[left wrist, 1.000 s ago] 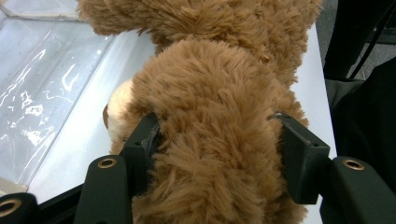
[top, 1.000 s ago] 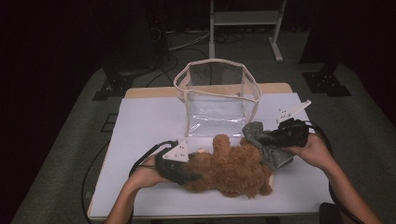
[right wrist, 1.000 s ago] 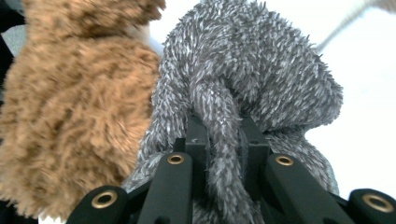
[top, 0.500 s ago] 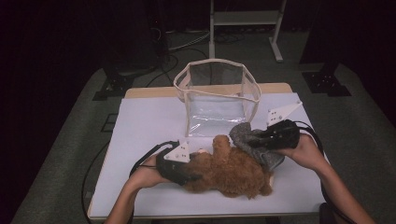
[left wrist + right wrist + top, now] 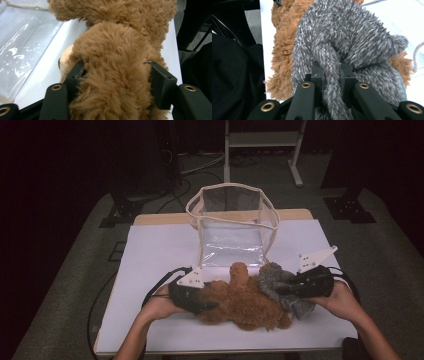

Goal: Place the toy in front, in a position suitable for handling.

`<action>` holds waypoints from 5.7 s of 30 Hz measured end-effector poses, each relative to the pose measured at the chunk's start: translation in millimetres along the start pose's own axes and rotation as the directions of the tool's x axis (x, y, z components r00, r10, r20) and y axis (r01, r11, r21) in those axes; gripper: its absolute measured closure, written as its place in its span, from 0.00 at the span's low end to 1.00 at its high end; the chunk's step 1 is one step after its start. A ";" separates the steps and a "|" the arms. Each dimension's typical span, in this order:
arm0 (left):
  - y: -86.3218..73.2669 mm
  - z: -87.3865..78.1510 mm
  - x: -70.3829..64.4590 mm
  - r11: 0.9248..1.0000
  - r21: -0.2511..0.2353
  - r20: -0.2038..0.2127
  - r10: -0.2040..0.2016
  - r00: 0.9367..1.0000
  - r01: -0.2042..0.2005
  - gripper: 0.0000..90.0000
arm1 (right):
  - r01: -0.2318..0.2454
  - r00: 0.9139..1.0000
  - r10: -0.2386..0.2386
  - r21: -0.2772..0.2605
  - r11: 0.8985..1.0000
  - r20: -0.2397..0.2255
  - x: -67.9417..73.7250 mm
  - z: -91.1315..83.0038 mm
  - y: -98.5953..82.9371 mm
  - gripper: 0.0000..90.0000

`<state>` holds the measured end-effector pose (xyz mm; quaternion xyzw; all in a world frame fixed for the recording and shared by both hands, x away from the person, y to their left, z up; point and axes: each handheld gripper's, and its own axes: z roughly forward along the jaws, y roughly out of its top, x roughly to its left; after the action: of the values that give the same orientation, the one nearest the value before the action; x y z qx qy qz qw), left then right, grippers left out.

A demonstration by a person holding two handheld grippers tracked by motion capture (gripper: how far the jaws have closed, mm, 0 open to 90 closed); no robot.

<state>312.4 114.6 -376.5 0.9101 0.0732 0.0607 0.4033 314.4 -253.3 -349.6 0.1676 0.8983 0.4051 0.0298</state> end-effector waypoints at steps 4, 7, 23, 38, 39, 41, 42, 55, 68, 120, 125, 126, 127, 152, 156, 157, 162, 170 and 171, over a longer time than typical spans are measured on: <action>5.2 4.8 -2.6 1.000 0.007 0.006 0.021 1.000 -0.021 0.46 | 0.038 0.999 -0.038 0.005 0.999 -0.014 1.0 8.8 15.4 0.86; 7.8 6.5 -2.8 0.999 0.014 0.006 0.029 1.000 -0.029 0.46 | 0.079 0.996 -0.078 0.014 0.997 -0.036 2.1 21.2 30.7 0.86; 9.4 9.6 -11.2 0.996 0.019 0.018 0.083 0.996 -0.083 0.47 | 0.066 0.997 -0.064 0.045 0.997 -0.040 -35.2 70.1 89.8 0.86; 10.0 11.4 -5.4 0.999 0.003 0.012 0.053 0.999 -0.053 0.47 | 0.032 0.998 -0.031 0.017 0.999 -0.053 -14.6 25.6 52.8 0.86; 10.5 12.2 -5.1 0.999 0.003 0.013 0.047 0.999 -0.047 0.47 | 0.035 0.998 -0.035 0.006 0.999 -0.050 -12.3 19.6 54.5 0.86; 12.0 14.4 -4.4 0.999 0.004 0.016 0.043 0.999 -0.043 0.47 | 0.051 0.997 -0.052 -0.007 0.999 -0.055 -7.9 14.1 62.6 0.86; 13.1 14.9 -3.6 0.999 0.013 0.016 0.051 0.999 -0.052 0.47 | 0.063 0.996 -0.064 -0.009 0.998 -0.055 -6.4 13.7 67.0 0.86; 14.5 17.5 -10.2 0.997 0.009 0.000 0.079 0.997 -0.079 0.47 | 0.133 0.988 -0.120 0.133 0.982 -0.102 -0.7 77.0 117.9 0.86; 11.8 4.9 -1.6 1.000 0.004 -0.015 -0.007 1.000 0.007 0.29 | 0.020 0.997 -0.011 0.114 0.993 -0.080 -16.8 59.8 64.6 0.87; 3.3 12.5 -8.6 0.998 -0.039 0.038 0.057 0.998 -0.055 0.53 | 0.085 0.995 -0.077 0.151 0.985 -0.056 -11.0 77.5 86.7 0.87; 7.9 15.7 -10.0 0.997 -0.015 0.052 0.075 0.996 -0.074 0.53 | 0.125 0.990 -0.114 0.143 0.982 -0.084 -2.7 87.2 98.2 0.87; 6.9 15.1 -9.9 0.997 -0.015 0.051 0.070 0.996 -0.070 0.53 | 0.133 0.989 -0.121 0.143 0.981 -0.088 -1.1 91.1 101.2 0.87; 5.4 14.4 -9.7 0.998 -0.018 0.050 0.065 0.997 -0.064 0.53 | 0.135 0.988 -0.122 0.150 0.979 -0.092 -0.4 94.0 103.1 0.87; 4.8 12.6 1.9 0.999 -0.043 0.030 0.017 0.999 -0.016 0.52 | 0.142 0.979 -0.127 0.085 0.986 -0.157 12.6 82.4 94.0 0.87; 5.3 5.6 5.8 0.998 -0.055 0.011 -0.017 1.000 0.017 0.45 | 0.128 0.987 -0.113 0.124 0.984 -0.117 7.2 73.6 81.1 0.87; 5.4 4.0 6.8 0.998 -0.058 0.006 -0.022 1.000 0.023 0.44 | 0.117 0.988 -0.103 0.121 0.986 -0.112 4.9 71.1 76.2 0.87; 5.8 7.1 7.0 0.998 -0.057 0.006 -0.031 1.000 0.031 0.52 | 0.104 0.990 -0.093 0.111 0.988 -0.106 4.8 70.9 75.7 0.87; 2.0 11.2 6.7 0.997 -0.069 0.020 -0.041 0.999 0.042 0.56 | 0.141 0.986 -0.130 0.103 0.985 -0.107 9.2 83.5 87.8 0.87; 2.0 11.1 6.6 0.997 -0.069 0.020 -0.040 0.999 0.041 0.56 | 0.141 0.986 -0.131 0.103 0.985 -0.104 7.9 80.2 85.8 0.87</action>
<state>320.9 106.4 -382.1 0.8944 0.0858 0.0464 0.4366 345.9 -140.3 -339.4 0.0875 0.9290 0.3596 0.0046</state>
